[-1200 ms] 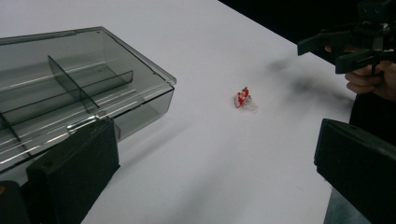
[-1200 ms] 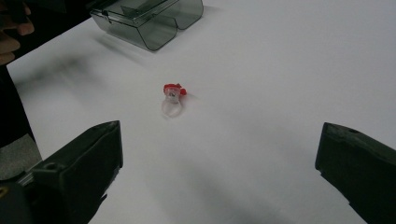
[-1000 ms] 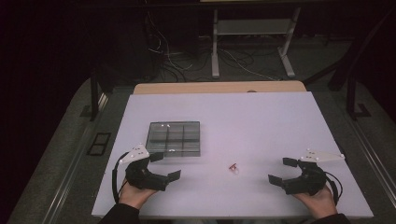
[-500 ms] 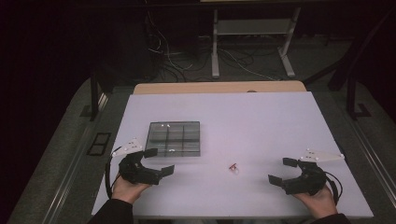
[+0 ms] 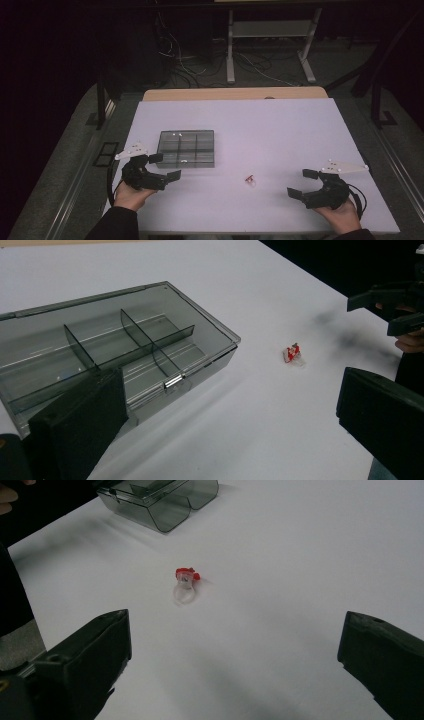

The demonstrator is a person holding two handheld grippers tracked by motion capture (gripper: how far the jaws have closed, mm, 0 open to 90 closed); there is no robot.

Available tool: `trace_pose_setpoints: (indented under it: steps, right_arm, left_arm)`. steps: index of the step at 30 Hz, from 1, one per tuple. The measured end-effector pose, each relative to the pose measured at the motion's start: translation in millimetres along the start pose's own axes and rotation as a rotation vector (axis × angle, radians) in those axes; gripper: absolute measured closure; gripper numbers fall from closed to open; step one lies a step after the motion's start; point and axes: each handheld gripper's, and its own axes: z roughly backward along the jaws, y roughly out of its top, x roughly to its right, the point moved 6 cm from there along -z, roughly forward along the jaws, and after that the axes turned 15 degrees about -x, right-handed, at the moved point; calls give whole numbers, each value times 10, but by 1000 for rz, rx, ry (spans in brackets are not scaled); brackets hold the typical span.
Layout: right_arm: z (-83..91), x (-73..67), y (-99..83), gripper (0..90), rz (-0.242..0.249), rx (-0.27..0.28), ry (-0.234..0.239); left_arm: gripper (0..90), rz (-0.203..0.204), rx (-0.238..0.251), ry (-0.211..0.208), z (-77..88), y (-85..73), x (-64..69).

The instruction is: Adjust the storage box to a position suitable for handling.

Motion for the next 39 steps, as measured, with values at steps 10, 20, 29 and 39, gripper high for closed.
trace_pose_setpoints:
  steps: [10, 20, 29, 39]
  right_arm:
    - [1, -1, -3, 6, 1, -2, 1]
    - [1, 1, -4, 6, 0, 0, 3]
    - [5, 0, -3, 6, -16, 7, 17]
    - [20, 44, -7, 6, -26, 22, 23]
  left_arm:
    - [0, 24, -7, 8, 6, 48, -148]
    - [0, 54, -22, 38, 65, 79, -354]
    - [0, 94, -47, 64, 111, 74, -569]
    - [40, 124, -54, 89, 144, 99, -738]
